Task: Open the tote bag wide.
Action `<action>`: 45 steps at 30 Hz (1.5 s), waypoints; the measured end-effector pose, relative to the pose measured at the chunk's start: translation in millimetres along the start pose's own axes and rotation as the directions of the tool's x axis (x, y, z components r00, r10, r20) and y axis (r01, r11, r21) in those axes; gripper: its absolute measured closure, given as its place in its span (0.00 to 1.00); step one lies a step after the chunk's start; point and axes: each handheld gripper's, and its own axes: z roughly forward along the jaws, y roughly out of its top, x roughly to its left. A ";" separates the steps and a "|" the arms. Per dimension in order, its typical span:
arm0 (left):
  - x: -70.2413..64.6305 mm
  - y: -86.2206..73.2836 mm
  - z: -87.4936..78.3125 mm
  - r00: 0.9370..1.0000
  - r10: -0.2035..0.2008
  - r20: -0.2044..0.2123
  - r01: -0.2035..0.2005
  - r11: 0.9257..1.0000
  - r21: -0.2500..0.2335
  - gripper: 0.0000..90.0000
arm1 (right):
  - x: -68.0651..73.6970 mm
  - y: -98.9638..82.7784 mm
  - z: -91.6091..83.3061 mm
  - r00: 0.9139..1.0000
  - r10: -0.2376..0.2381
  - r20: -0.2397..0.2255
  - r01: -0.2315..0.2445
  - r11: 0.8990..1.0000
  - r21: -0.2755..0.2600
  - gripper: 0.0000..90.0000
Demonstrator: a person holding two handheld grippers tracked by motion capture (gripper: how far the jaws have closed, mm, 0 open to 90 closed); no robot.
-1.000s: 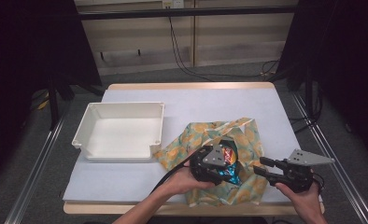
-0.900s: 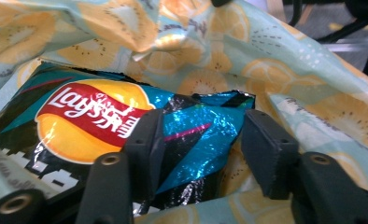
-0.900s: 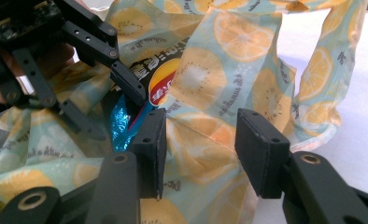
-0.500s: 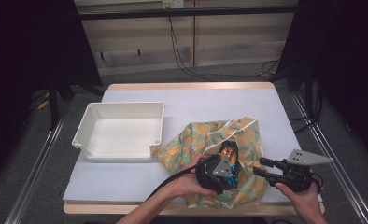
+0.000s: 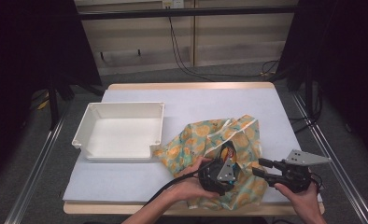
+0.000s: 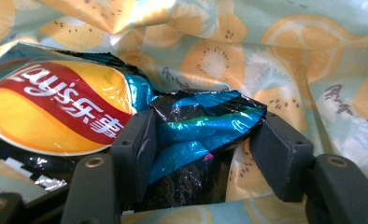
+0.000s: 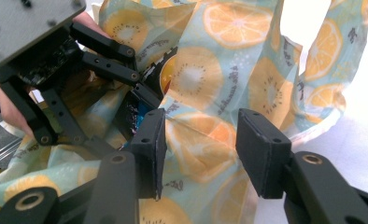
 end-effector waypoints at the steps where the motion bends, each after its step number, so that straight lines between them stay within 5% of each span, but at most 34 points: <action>1: 0.7 -0.9 0.6 1.000 -0.004 0.001 0.004 1.000 -0.010 0.47 | 0.2 -0.1 0.2 1.000 0.000 -0.001 0.000 1.000 0.001 0.59; 5: 2.2 -1.7 0.5 0.999 -0.018 0.028 0.018 1.000 -0.002 0.63 | -0.2 0.0 1.2 1.000 -0.006 -0.006 0.006 1.000 0.002 0.59; 11: 10.2 -6.4 -1.0 0.989 -0.106 0.102 0.111 0.993 -0.043 0.87 | 0.4 -1.1 3.1 1.000 -0.006 -0.010 0.006 1.000 0.012 0.59; 19: 21.7 -9.0 -13.0 0.968 -0.181 0.174 0.201 0.975 -0.100 0.97 | 0.6 -0.7 5.0 1.000 -0.009 -0.016 0.010 1.000 0.016 0.57; 20: 23.3 -9.0 -14.6 0.969 -0.175 0.174 0.193 0.977 -0.095 0.97 | 0.8 -0.6 5.6 1.000 -0.010 -0.017 0.011 1.000 0.017 0.57; 23: 25.3 -9.9 -17.0 0.957 -0.211 0.197 0.238 0.963 -0.127 0.95 | 1.5 -0.4 7.1 1.000 -0.013 -0.022 0.013 1.000 0.019 0.55; 30: 23.6 -4.0 -16.5 0.960 -0.198 0.196 0.229 0.962 -0.149 0.85 | 1.3 -0.6 7.6 1.000 -0.011 -0.020 0.011 1.000 0.023 0.55; 34: 23.4 -0.9 -14.2 0.969 -0.183 0.168 0.205 0.971 -0.123 0.91 | 1.5 -0.5 7.2 1.000 -0.012 -0.023 0.012 1.000 0.020 0.55; 36: 25.0 -2.1 -14.1 0.962 -0.206 0.178 0.232 0.963 -0.138 0.95 | 1.9 -0.7 7.0 1.000 -0.014 -0.024 0.015 1.000 0.021 0.55; 44: 28.1 -1.5 -24.7 0.963 -0.208 0.171 0.234 0.960 -0.151 1.00 | 2.9 1.2 9.0 0.999 -0.018 -0.030 0.019 1.000 0.023 0.52; 45: 27.7 -1.2 -26.2 0.960 -0.222 0.173 0.250 0.954 -0.164 1.00 | 3.4 2.3 9.6 0.999 -0.020 -0.033 0.020 1.000 0.020 0.52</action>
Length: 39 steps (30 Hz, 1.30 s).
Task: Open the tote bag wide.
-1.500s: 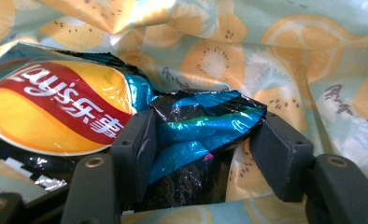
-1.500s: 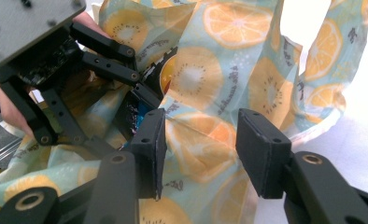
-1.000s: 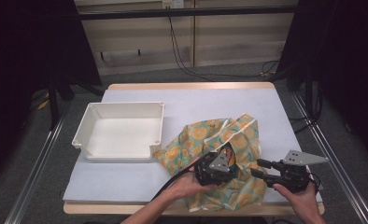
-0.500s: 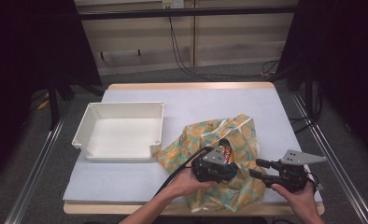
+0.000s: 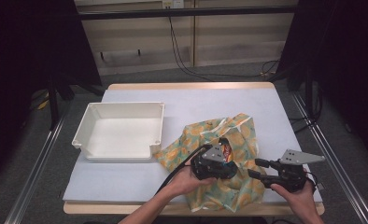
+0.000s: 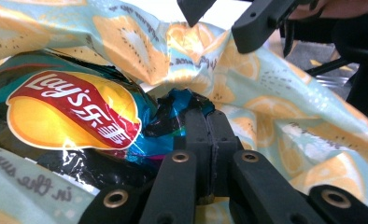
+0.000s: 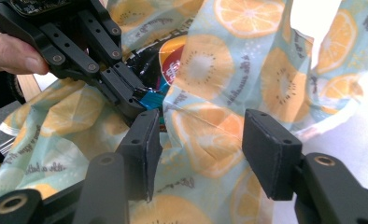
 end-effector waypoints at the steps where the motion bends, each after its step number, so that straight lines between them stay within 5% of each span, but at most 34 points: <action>1: 0.3 1.3 -2.4 1.000 0.010 -0.001 -0.010 1.000 -0.001 1.00 | 0.7 1.4 0.5 1.000 -0.002 -0.003 0.002 1.000 0.000 0.51; 10: 0.2 7.1 -24.0 1.000 -0.015 0.003 0.015 0.997 -0.081 1.00 | 3.9 22.1 8.7 0.999 -0.036 -0.027 0.036 0.999 -0.013 0.49; 15: -1.0 5.6 -29.3 1.000 0.000 0.012 0.002 0.995 -0.095 1.00 | 1.7 17.4 22.2 0.999 -0.026 -0.031 0.026 1.000 0.014 0.51; 20: -3.4 4.8 -31.8 1.000 0.011 0.022 -0.009 0.995 -0.103 1.00 | -4.8 10.9 27.8 1.000 -0.013 -0.022 0.013 0.999 0.030 0.71; 24: -6.5 4.3 -38.5 1.000 0.013 0.024 -0.010 0.993 -0.118 1.00 | -12.7 7.6 27.2 1.000 -0.006 -0.015 0.006 1.000 0.015 0.98; 39: -10.4 13.7 -73.4 0.999 0.030 0.022 -0.025 0.977 -0.212 1.00 | -32.5 -3.9 20.3 0.998 0.029 0.048 -0.031 0.999 0.038 1.00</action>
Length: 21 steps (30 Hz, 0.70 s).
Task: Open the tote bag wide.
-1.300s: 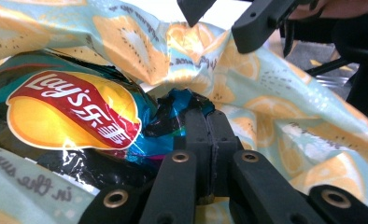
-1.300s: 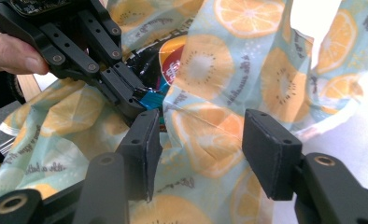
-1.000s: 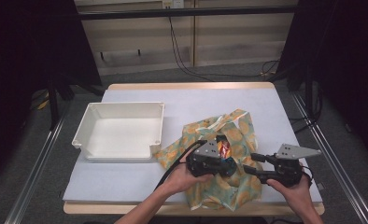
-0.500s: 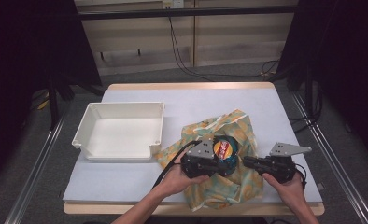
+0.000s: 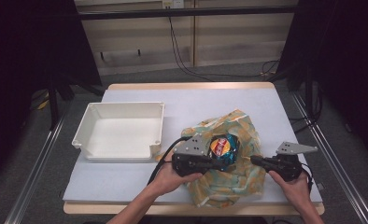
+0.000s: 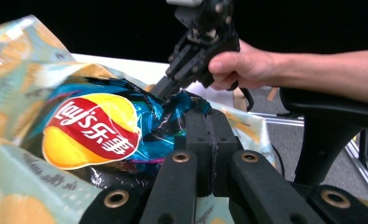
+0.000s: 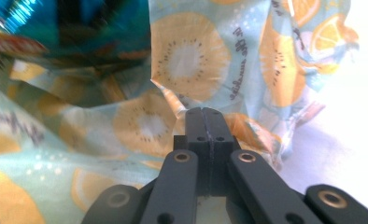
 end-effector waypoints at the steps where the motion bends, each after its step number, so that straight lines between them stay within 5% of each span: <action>1: 0.3 1.0 -2.7 1.000 -0.003 -0.005 0.003 1.000 -0.013 1.00 | -1.0 -0.8 -0.2 1.000 0.002 0.007 -0.002 1.000 0.005 1.00; 7: 0.6 9.9 -18.1 1.000 -0.003 0.000 0.003 0.998 -0.065 1.00 | -5.7 -5.0 0.9 0.999 0.019 0.027 -0.019 1.000 0.024 1.00; 14: 3.5 11.4 -24.4 1.000 -0.012 -0.007 0.011 0.995 -0.096 1.00 | -0.7 -2.2 -1.4 1.000 -0.015 0.011 0.015 1.000 0.002 1.00; 21: 3.2 15.2 -28.1 1.000 -0.005 -0.021 0.003 0.995 -0.098 1.00 | 9.8 6.7 -4.3 0.999 -0.033 0.004 0.033 0.999 -0.030 0.71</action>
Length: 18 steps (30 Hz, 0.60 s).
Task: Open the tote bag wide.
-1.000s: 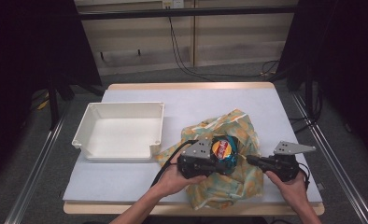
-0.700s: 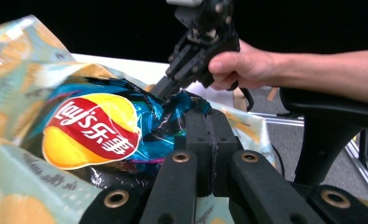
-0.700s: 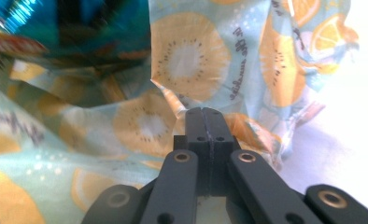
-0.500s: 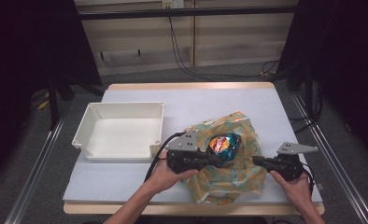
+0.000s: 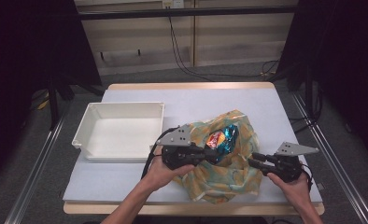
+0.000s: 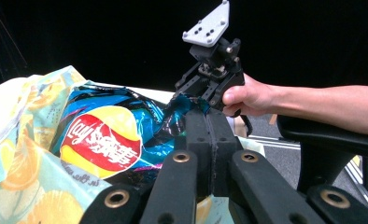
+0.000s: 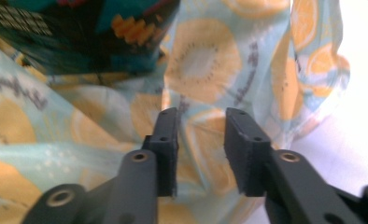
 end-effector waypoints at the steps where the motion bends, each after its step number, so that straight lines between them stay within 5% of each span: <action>1: -0.6 0.5 0.1 1.000 -0.004 -0.002 0.004 1.000 -0.007 1.00 | 1.5 3.8 -1.7 1.000 -0.002 0.002 0.002 1.000 -0.013 0.66; 7: -2.0 2.7 0.7 1.000 0.000 -0.013 0.000 1.000 -0.002 1.00 | 1.3 25.4 -2.2 1.000 -0.011 0.006 0.011 0.998 -0.058 0.49; 12: -2.9 3.2 -0.7 1.000 0.009 -0.014 -0.009 1.000 -0.003 1.00 | 4.2 47.3 9.3 0.999 -0.040 -0.003 0.040 0.997 -0.067 0.45; 16: -3.8 3.2 -3.6 1.000 0.011 -0.007 -0.011 1.000 -0.004 1.00 | 0.5 57.2 24.2 0.998 -0.054 0.017 0.055 0.997 -0.047 0.47; 18: -4.7 3.7 -4.8 1.000 0.017 -0.010 -0.017 1.000 0.004 1.00 | -4.3 58.5 30.8 0.998 -0.063 0.030 0.064 0.997 -0.031 0.65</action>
